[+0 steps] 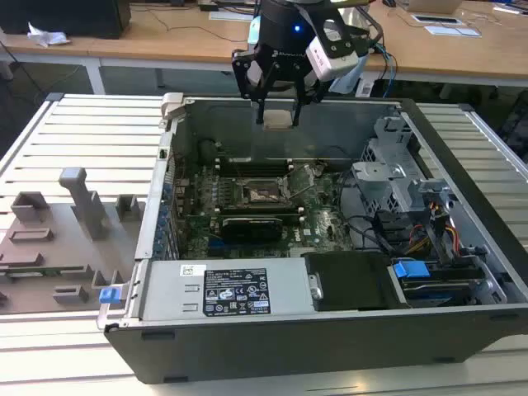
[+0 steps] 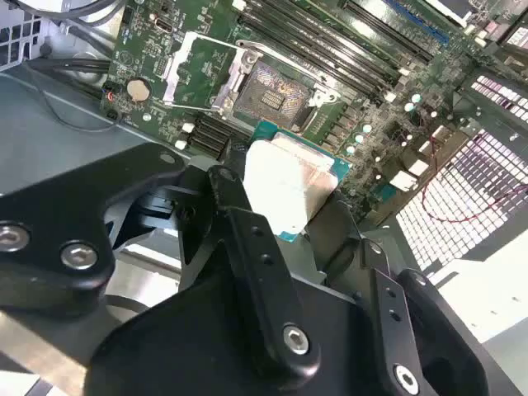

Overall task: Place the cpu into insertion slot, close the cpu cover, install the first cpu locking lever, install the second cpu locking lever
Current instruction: 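Place the cpu into insertion slot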

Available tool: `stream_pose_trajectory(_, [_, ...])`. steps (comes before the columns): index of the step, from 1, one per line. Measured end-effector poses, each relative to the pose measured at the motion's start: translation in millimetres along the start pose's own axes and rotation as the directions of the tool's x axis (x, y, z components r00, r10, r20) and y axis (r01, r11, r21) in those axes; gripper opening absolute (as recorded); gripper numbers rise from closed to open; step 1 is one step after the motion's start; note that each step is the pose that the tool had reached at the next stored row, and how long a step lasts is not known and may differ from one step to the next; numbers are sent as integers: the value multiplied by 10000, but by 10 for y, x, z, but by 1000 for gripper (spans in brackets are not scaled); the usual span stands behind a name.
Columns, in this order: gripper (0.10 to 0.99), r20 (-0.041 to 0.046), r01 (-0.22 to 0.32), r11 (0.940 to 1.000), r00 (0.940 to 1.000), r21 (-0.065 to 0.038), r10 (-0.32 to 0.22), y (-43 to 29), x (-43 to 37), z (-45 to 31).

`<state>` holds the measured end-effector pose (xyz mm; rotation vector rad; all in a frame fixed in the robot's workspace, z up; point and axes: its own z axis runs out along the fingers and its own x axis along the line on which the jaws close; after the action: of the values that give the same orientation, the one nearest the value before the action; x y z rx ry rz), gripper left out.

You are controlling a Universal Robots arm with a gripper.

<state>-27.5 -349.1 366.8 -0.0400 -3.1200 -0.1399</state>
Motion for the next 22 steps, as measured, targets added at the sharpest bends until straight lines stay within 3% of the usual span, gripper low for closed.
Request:
stream_pose_trajectory(8, [545, 0, 0, 10000, 10000, -1, 0, -11, -2, 125])
stream_pose_trajectory(19, [545, 0, 0, 10000, 10000, -1, 0, -18, -4, 200])
stream_pose_trajectory(22, [545, 0, 0, 10000, 10000, -1, 0, -24, -5, 270])
